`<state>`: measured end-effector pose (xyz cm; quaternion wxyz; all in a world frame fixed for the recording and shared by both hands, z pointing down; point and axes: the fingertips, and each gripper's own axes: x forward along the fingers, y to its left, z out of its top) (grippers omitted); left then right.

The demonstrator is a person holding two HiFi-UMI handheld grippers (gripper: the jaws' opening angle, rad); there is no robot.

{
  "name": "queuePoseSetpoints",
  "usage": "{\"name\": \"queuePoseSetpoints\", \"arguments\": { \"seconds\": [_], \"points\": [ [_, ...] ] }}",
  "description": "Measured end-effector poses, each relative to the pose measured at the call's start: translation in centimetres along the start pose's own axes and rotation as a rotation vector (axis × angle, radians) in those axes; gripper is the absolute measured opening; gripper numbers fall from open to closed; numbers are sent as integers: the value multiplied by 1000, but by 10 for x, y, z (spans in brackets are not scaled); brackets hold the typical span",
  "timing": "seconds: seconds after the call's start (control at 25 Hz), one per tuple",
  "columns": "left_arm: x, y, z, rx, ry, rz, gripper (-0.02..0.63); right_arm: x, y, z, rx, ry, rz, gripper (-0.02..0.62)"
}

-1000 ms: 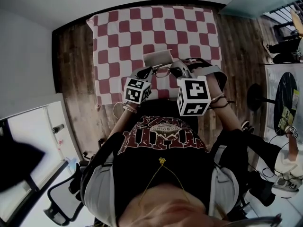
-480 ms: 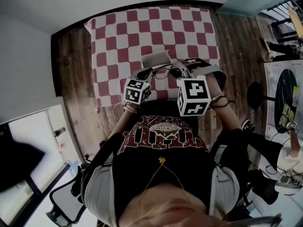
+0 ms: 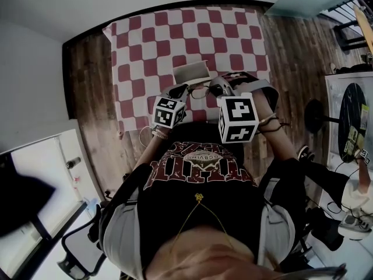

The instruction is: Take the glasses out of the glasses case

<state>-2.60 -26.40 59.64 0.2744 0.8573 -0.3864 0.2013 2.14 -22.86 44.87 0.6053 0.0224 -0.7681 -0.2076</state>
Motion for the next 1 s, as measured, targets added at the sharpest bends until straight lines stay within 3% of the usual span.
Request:
{"name": "queuePoseSetpoints", "arguments": {
  "seconds": [1.0],
  "points": [
    [-2, -4, -5, -14, 6, -8, -2, 3, 6, -5, 10, 14, 35, 31]
  ]
}}
